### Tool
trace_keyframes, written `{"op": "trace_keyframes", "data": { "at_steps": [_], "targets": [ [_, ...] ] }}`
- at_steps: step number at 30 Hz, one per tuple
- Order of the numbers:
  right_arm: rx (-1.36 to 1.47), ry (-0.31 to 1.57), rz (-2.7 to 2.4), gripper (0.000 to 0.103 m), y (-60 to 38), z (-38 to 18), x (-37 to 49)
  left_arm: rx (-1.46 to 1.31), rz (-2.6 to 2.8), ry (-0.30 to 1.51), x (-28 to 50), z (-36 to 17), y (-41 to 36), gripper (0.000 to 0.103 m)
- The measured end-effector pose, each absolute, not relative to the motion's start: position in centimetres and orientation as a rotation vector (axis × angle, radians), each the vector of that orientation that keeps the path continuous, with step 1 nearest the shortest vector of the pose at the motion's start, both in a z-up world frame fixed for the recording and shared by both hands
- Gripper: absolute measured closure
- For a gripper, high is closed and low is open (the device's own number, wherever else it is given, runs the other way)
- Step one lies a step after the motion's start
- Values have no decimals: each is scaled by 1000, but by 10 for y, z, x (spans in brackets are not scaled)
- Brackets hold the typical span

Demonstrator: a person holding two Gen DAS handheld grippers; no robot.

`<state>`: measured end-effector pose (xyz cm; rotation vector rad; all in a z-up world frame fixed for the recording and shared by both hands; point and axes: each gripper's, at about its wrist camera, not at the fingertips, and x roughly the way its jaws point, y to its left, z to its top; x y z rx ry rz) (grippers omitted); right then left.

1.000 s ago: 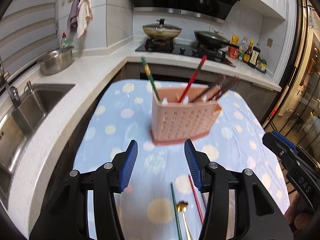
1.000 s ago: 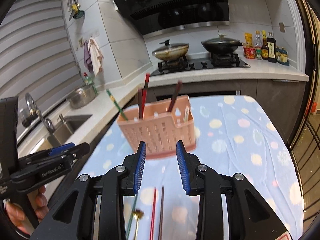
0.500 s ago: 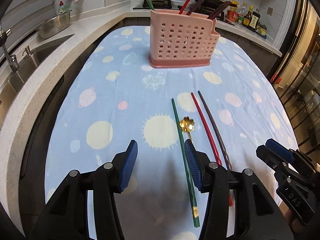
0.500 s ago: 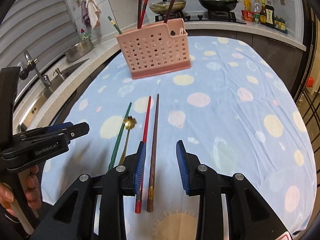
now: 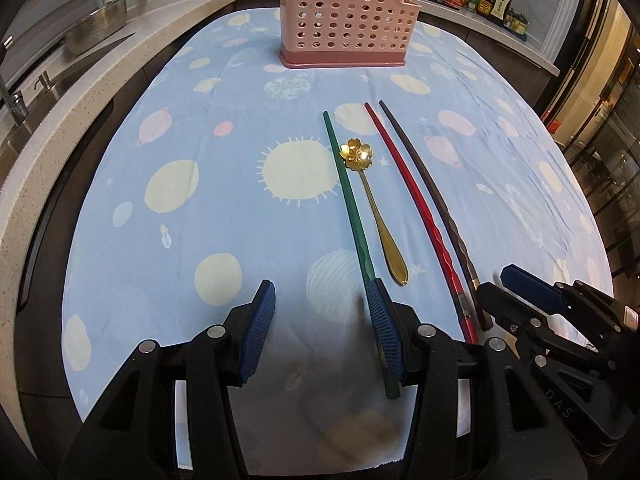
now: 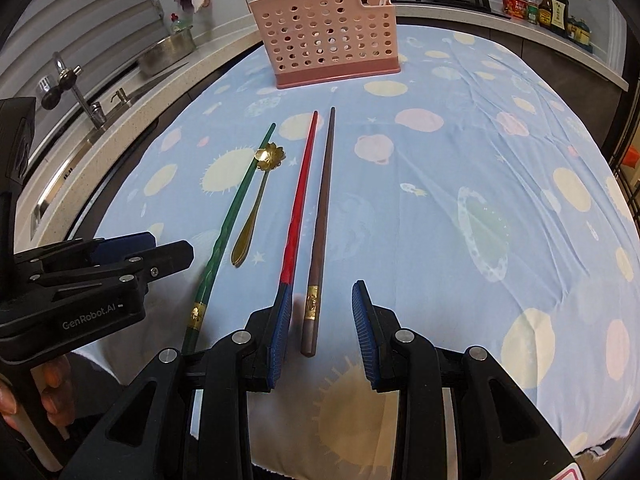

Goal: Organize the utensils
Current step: 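Grasp a green chopstick with the left tool while the right tool grasps a dark brown chopstick, then lift both held chopsticks and carry them over the pink holder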

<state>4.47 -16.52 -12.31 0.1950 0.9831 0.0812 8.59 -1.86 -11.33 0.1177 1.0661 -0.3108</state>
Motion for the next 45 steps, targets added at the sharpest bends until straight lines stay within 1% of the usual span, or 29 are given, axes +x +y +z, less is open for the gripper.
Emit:
{"op": "trace_keyframes", "data": {
  "at_steps": [10, 11, 12, 14, 26, 28, 29, 30, 31, 33, 34, 36, 37, 45],
  "targets": [
    [190, 1004, 84, 76, -166, -130, 44, 150, -324, 1092, 79, -125, -27, 56],
    [190, 1005, 84, 77, -166, -131, 44, 150, -325, 1093, 79, -126, -27, 56],
    [190, 1005, 83, 77, -167, -131, 44, 151, -324, 1092, 78, -126, -27, 52],
    [186, 1006, 82, 78, -167, -131, 44, 155, -325, 1092, 78, -127, -27, 49],
    [178, 1000, 64, 89, -169, -134, 43, 182, -330, 1083, 73, -133, -29, 48],
    [181, 1000, 63, 91, -170, -134, 42, 186, -325, 1076, 72, -133, -28, 51],
    [182, 1000, 62, 92, -170, -134, 42, 187, -326, 1073, 71, -133, -28, 56],
    [183, 1000, 61, 93, -171, -134, 42, 189, -324, 1070, 71, -132, -27, 62],
    [185, 1000, 61, 93, -171, -134, 42, 189, -322, 1068, 71, -132, -26, 66],
    [188, 999, 60, 95, -172, -134, 42, 185, -322, 1067, 71, -131, -24, 79],
    [188, 999, 60, 95, -172, -134, 42, 180, -322, 1068, 71, -131, -23, 83],
    [188, 999, 60, 96, -172, -134, 42, 172, -327, 1070, 71, -131, -21, 94],
    [189, 998, 60, 96, -172, -134, 42, 168, -331, 1073, 71, -130, -21, 96],
    [192, 986, 59, 96, -173, -130, 41, 172, -334, 1052, 72, -120, -23, 96]
  ]
}}
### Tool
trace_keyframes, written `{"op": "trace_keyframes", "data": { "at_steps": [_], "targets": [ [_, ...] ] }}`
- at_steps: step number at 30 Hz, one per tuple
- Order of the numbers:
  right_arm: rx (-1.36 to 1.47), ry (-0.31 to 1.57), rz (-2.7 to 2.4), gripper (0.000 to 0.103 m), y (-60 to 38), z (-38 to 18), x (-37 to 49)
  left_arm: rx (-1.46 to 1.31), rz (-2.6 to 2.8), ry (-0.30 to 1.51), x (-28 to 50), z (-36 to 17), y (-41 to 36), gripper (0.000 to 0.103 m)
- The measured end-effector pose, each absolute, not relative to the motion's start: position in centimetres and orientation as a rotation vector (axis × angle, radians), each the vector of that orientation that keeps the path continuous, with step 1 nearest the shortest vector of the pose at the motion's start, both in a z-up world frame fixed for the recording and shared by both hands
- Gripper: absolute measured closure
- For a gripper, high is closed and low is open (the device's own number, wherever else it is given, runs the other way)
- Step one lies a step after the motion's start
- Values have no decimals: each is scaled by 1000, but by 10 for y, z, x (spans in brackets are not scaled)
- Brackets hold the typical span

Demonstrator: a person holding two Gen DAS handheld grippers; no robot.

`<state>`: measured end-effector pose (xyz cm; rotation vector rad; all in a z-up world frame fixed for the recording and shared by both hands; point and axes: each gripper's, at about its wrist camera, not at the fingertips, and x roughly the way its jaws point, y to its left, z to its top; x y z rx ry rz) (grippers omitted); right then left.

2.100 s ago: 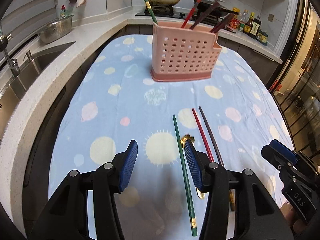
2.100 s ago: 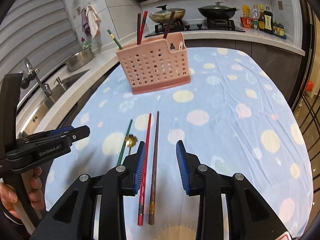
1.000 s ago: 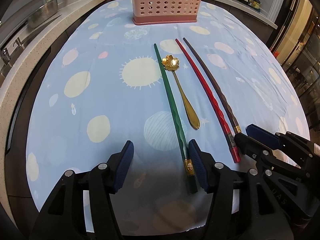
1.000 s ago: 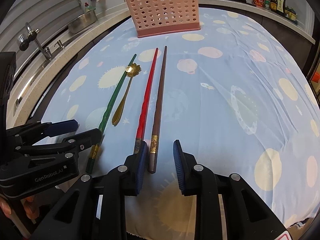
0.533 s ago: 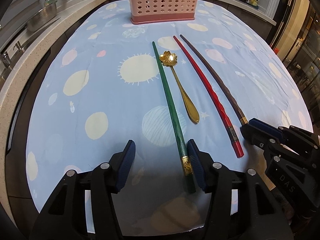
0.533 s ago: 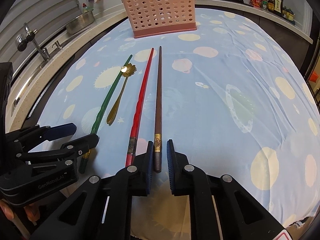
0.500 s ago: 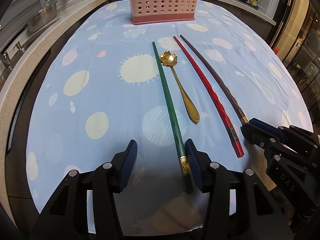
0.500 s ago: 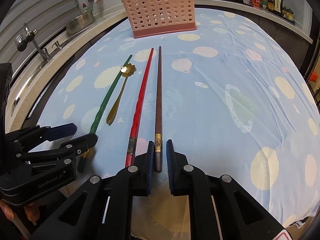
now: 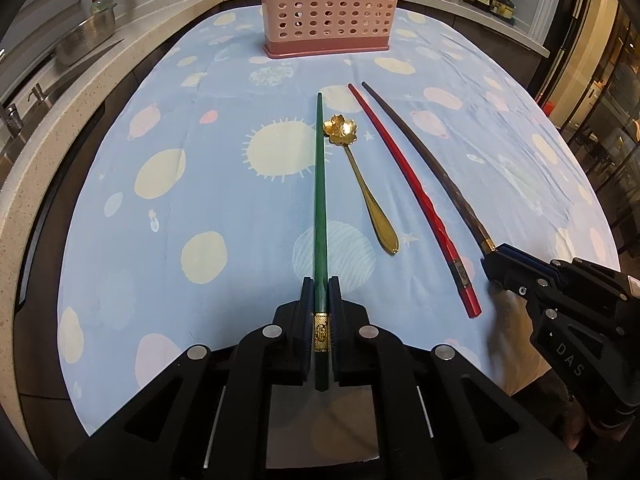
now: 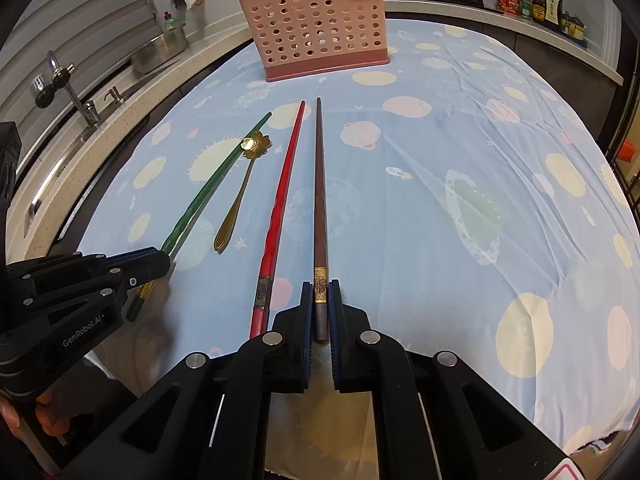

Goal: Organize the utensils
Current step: 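Lift both held chopsticks and carry them over the pink holder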

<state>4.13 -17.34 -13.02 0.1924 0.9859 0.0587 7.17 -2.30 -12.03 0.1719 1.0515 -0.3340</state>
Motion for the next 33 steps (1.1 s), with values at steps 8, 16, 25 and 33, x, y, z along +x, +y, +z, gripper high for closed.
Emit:
{"op": "trace_keyframes", "data": {
  "at_steps": [8, 16, 25, 33],
  "targets": [
    [233, 909, 51, 96, -184, -101, 45, 151, -328, 988, 83, -91, -21, 96],
    [261, 786, 47, 96, -200, -53, 61, 144, -322, 901, 103, -55, -28, 96],
    [272, 646, 61, 96, -215, 0, 94, 133, -322, 781, 134, -8, -41, 96],
    [255, 533, 76, 96, -219, 42, 126, 121, -323, 688, 162, 32, -50, 96]
  ]
}}
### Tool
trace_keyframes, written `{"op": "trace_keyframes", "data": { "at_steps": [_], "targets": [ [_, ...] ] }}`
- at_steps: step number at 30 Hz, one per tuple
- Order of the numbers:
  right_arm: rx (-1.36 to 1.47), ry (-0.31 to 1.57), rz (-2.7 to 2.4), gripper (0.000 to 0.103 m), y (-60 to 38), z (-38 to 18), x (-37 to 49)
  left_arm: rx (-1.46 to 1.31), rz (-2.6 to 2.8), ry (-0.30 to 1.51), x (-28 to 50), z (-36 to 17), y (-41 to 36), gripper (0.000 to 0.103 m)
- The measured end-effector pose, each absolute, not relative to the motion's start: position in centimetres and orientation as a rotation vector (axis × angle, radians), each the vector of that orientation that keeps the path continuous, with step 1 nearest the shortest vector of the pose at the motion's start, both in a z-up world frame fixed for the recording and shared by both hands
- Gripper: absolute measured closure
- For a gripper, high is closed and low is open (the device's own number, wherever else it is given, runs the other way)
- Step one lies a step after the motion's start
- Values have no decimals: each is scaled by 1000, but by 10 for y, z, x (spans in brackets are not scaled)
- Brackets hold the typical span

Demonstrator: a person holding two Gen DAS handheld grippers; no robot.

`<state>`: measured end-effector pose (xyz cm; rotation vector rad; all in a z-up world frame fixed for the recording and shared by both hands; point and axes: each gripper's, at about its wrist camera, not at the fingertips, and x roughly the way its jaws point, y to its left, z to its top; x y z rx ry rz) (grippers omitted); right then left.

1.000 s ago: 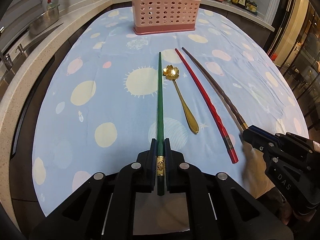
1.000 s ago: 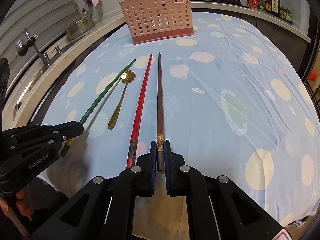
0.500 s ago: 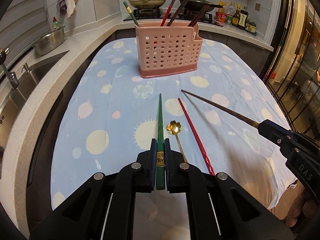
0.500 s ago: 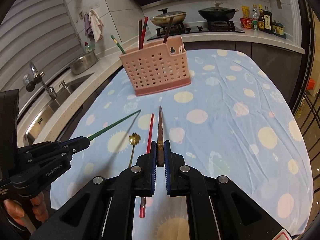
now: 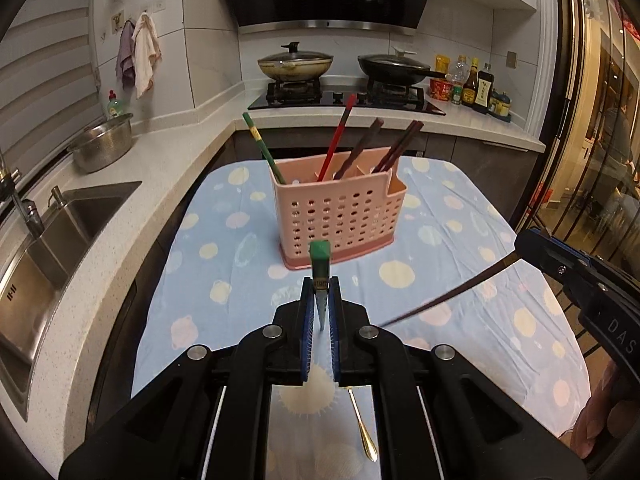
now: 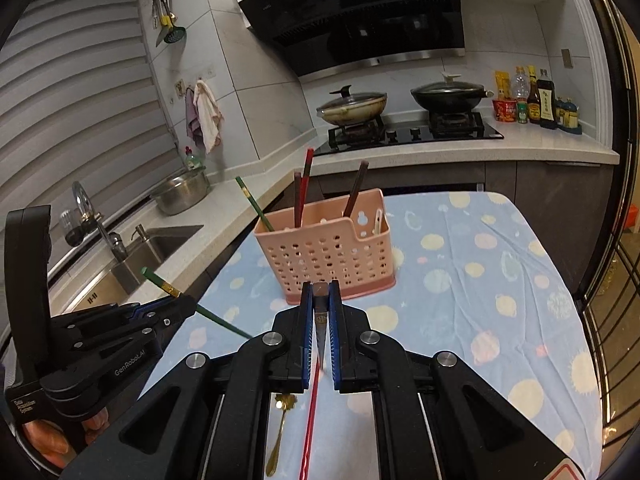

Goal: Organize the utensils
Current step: 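Lift both held chopsticks and carry them over the pink holder, then lower both chopsticks into the pink holder and open both tools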

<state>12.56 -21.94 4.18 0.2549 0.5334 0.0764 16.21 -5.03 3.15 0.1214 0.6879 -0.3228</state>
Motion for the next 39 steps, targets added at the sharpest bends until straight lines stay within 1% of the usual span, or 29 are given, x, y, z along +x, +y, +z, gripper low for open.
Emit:
{"op": "trace_keyframes", "data": {
  "at_steps": [30, 39],
  "targets": [
    [235, 226, 73, 96, -241, 156, 235, 26, -316, 446, 257, 152, -54, 96],
    [237, 206, 49, 96, -247, 158, 266, 60, -309, 442, 282, 153, -64, 96]
  ]
}}
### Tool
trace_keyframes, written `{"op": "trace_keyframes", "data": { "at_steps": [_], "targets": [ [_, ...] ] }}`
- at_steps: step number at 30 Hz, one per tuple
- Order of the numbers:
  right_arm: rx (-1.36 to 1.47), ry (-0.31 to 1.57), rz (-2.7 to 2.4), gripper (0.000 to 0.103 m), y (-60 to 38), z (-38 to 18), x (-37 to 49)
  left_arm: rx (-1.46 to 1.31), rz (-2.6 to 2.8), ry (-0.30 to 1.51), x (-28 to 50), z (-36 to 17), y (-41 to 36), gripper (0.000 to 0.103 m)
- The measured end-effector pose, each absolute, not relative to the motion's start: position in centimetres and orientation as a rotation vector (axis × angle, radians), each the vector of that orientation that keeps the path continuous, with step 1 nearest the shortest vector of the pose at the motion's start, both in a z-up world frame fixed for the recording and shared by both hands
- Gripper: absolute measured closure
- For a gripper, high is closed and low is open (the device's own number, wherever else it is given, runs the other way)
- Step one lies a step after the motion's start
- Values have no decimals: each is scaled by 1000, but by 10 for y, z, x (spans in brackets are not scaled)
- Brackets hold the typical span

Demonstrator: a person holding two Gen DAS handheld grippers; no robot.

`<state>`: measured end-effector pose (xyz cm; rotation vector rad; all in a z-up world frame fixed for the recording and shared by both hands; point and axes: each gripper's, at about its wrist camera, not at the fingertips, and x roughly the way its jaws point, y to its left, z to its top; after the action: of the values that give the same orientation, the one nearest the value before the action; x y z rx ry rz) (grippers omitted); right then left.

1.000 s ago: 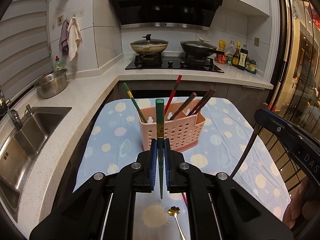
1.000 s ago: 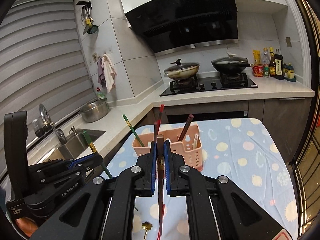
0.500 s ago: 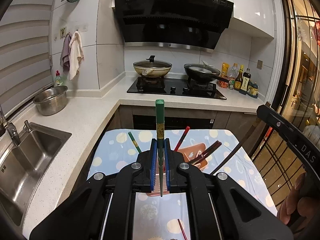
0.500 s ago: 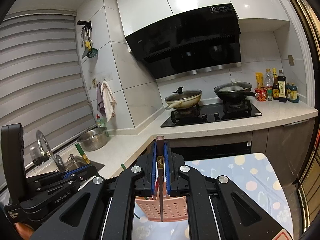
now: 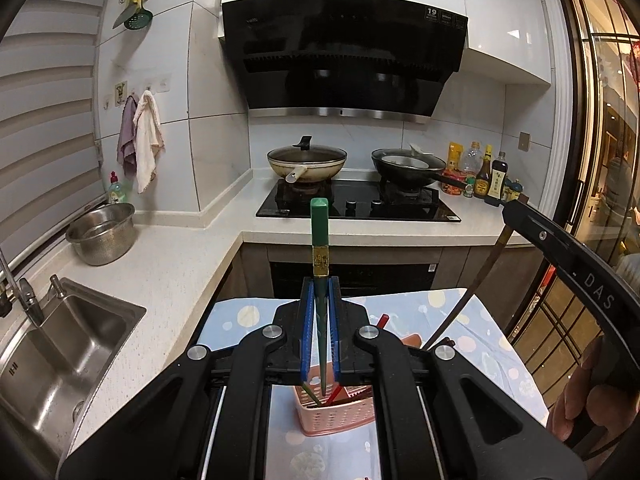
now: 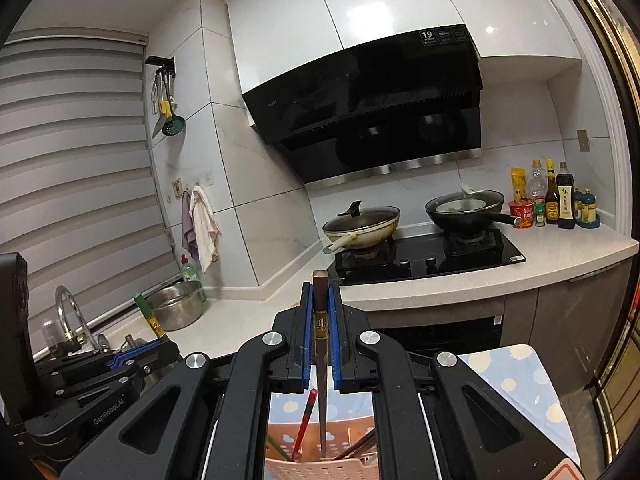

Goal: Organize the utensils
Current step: 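Lower both chopsticks into the pink holder and open both tools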

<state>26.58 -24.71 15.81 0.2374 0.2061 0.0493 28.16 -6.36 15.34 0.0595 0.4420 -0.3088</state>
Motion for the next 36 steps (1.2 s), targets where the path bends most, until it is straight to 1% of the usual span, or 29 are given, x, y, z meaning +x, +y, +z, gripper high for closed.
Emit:
{"op": "trace_keyframes", "data": {
  "at_steps": [16, 36],
  "targets": [
    [255, 319, 57, 96, -242, 118, 312, 66, -292, 510, 317, 126, -68, 96],
    [246, 371, 73, 96, -231, 99, 338, 69, -289, 542, 329, 110, -71, 96]
  ]
}}
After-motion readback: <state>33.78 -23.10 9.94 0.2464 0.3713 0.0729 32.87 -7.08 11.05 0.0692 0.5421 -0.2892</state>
